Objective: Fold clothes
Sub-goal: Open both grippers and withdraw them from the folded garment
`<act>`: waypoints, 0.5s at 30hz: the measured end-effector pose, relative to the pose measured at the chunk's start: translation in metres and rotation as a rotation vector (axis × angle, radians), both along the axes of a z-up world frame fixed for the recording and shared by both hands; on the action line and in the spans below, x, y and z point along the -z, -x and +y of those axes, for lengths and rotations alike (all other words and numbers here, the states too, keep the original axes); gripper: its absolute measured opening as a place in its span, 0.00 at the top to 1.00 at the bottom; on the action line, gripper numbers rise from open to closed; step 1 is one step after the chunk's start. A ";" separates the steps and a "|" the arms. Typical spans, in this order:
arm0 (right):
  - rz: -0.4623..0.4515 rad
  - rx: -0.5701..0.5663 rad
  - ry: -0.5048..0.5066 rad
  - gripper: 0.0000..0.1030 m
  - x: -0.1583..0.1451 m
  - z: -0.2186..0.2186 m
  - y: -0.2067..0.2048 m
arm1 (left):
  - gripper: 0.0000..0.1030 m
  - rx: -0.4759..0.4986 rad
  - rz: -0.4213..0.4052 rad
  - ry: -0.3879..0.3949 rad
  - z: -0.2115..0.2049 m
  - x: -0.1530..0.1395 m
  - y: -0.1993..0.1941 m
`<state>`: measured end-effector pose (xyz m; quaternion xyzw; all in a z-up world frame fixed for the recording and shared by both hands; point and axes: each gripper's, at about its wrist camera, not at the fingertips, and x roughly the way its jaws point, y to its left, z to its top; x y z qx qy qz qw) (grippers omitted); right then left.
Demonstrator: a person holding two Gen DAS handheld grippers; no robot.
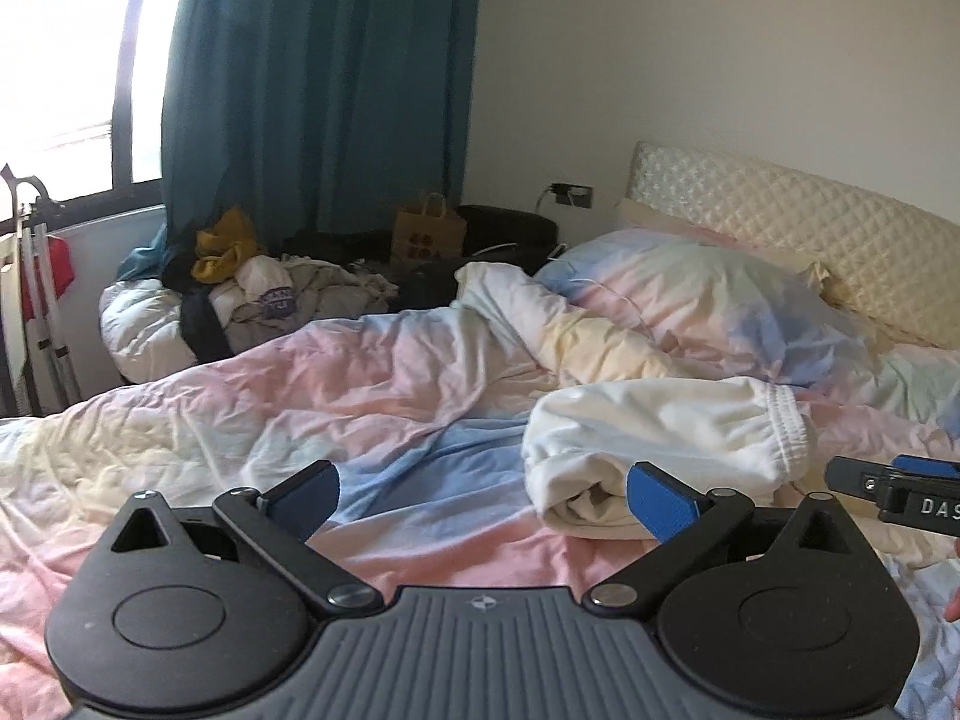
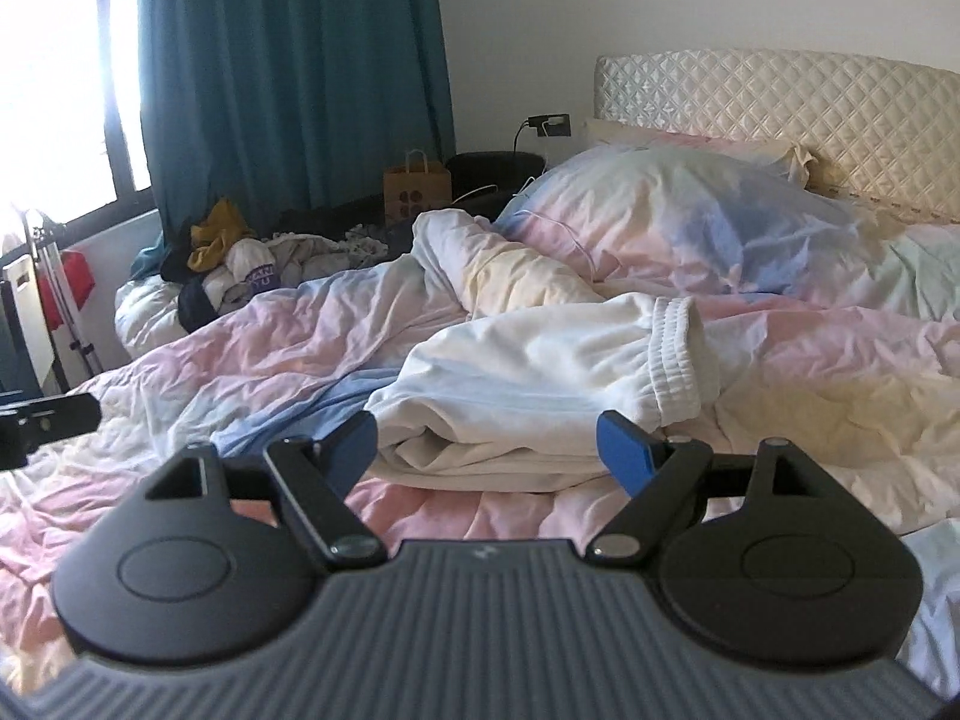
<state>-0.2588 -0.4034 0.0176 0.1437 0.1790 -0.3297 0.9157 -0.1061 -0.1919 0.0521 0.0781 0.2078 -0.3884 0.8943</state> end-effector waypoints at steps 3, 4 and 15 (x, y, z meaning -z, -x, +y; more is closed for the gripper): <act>-0.002 -0.011 0.009 0.20 -0.004 0.008 -0.003 | 0.00 -0.041 0.001 -0.001 0.009 0.001 -0.009; -0.001 -0.015 0.015 0.20 -0.006 0.011 -0.005 | 0.00 -0.065 0.001 -0.005 0.012 0.004 -0.014; -0.018 -0.291 0.004 0.20 -0.024 0.088 -0.065 | 0.00 -0.428 0.080 -0.087 0.065 0.080 -0.110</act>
